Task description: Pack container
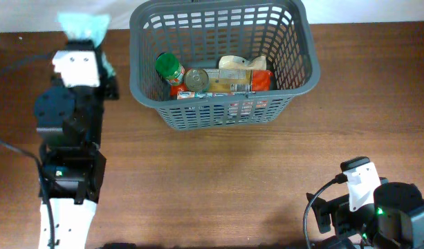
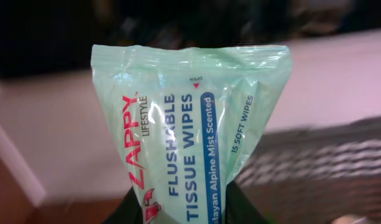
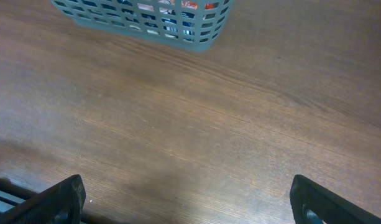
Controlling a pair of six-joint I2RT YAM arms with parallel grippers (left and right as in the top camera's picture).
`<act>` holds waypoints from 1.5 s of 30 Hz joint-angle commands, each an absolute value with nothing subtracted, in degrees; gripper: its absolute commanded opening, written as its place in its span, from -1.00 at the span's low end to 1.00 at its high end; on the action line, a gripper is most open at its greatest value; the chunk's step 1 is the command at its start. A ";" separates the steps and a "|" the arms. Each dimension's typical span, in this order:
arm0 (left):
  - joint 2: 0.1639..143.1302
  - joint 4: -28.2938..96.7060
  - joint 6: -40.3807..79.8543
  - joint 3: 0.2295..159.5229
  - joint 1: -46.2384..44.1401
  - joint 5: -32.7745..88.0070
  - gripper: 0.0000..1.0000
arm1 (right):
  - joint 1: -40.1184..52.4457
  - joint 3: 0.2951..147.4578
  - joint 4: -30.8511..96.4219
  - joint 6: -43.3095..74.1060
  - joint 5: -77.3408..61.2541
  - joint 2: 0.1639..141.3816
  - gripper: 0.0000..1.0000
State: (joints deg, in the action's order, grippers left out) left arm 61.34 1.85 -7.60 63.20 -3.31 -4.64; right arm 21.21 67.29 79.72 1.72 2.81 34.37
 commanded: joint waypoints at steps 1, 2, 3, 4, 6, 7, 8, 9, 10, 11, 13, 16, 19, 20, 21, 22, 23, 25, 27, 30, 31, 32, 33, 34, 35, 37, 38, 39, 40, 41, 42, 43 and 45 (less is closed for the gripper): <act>65.06 0.82 -10.81 67.94 -9.47 -1.23 -0.96 | 21.69 67.81 79.55 2.39 3.51 34.17 0.98; 65.98 0.38 -10.81 68.51 -10.63 -1.23 -0.96 | 21.69 67.81 79.55 2.39 3.51 34.17 0.98; 67.37 -0.25 -10.74 69.12 -12.19 -1.23 -0.96 | 21.69 67.81 79.55 2.39 3.51 34.17 0.98; 69.19 -1.34 -10.31 69.78 -13.98 -1.28 -0.96 | 21.69 67.81 79.55 2.39 3.51 34.17 0.98; 72.99 -4.03 -8.12 70.87 -17.12 -1.67 -0.96 | 21.69 67.81 79.55 2.39 3.51 34.17 0.98; 75.05 -5.39 -6.55 71.46 -18.55 -2.07 -0.96 | 21.69 67.81 79.55 2.39 3.49 34.17 0.98; 77.23 -6.59 -4.95 72.07 -19.81 -2.55 -0.96 | 21.69 67.81 79.55 2.39 3.49 34.17 0.98; 79.07 -7.31 -3.44 72.66 -20.75 -2.83 -0.96 | 21.69 67.81 79.55 2.39 3.51 34.17 0.98; 81.32 -7.97 -1.67 73.41 -21.74 -2.76 -0.96 | 21.69 67.81 79.55 2.39 3.51 34.17 0.98; 83.37 -8.29 0.27 74.11 -22.63 -2.79 -0.96 | 21.69 67.81 79.55 2.39 3.51 34.17 0.97; 87.00 -8.62 2.81 75.20 -24.23 -2.79 -0.96 | 21.69 67.81 79.55 2.39 3.51 34.17 0.98; 91.31 -8.62 3.92 76.42 -26.28 -3.25 -0.96 | 21.69 67.81 79.55 2.39 3.51 34.17 0.98; 93.30 -9.06 3.88 77.10 -28.10 -6.79 -0.58 | 21.69 67.81 79.55 2.39 3.51 34.17 0.98; 93.27 -9.63 3.88 77.10 -28.21 -7.38 -0.01 | 21.69 67.81 79.55 2.39 3.49 34.17 0.98; 93.17 -10.61 3.86 77.14 -28.23 -7.53 0.99 | 21.69 67.81 79.55 2.39 3.51 34.17 0.98; 92.99 -11.35 3.84 77.28 -28.23 -7.53 0.98 | 21.69 67.81 79.55 2.39 3.51 34.17 0.98; 92.79 -11.77 3.84 77.49 -28.23 -7.55 0.98 | 21.69 67.81 79.55 2.39 3.51 34.17 0.98; 92.07 -11.86 3.75 78.04 -28.23 -7.53 0.99 | 21.69 67.81 79.55 2.39 3.51 34.17 0.98; 90.67 -11.44 2.59 78.43 -28.23 -7.53 0.98 | 21.69 67.81 79.55 2.39 3.51 34.17 0.98; 86.87 -7.70 -2.72 78.61 -28.42 -7.42 0.98 | 21.69 67.81 79.55 2.39 3.51 34.17 0.98; 85.14 -5.19 -4.69 78.61 -28.60 -7.55 0.98 | 21.69 67.81 79.55 2.39 3.51 34.17 0.98; 83.13 -2.00 -6.37 78.61 -28.91 -7.68 0.98 | 21.69 67.81 79.55 2.39 3.51 34.17 0.98; 80.97 1.69 -7.25 78.61 -29.26 -8.03 0.98 | 21.69 67.81 79.55 2.39 3.51 34.17 0.98; 79.18 4.84 -7.60 78.61 -29.58 -8.10 0.98 | 21.69 67.81 79.55 2.39 3.51 34.17 0.98; 76.97 8.54 -7.57 78.61 -29.91 -8.21 0.98 | 21.69 67.81 79.55 2.39 3.51 34.17 0.98; 72.79 15.51 -7.33 78.61 -30.39 -8.19 0.98 | 21.69 67.81 79.55 2.39 3.51 34.17 0.98; 70.65 18.87 -6.55 78.61 -30.39 -8.19 0.98 | 21.69 67.81 79.55 2.39 3.51 34.17 0.98; 68.58 22.00 -5.78 78.61 -30.37 -8.16 0.98 | 21.69 67.81 79.55 2.39 3.51 34.17 0.98; 66.22 25.47 -5.61 78.61 -30.39 -8.16 0.98 | 21.69 67.81 79.55 2.39 3.51 34.17 0.98; 64.36 28.29 -5.61 78.61 -30.39 -8.16 0.98 | 21.69 67.81 79.55 2.39 3.51 34.17 0.98; 62.17 31.42 -5.61 78.61 -30.39 -8.10 0.98 | 21.69 67.81 79.55 2.39 3.49 34.17 0.98; 60.05 34.09 -5.61 78.61 -30.39 -7.73 0.98 | 21.69 67.81 79.55 2.39 3.49 34.17 0.97; 56.27 38.06 -5.23 78.61 -30.39 -7.73 0.99 | 21.69 67.81 79.55 2.39 3.51 34.17 0.98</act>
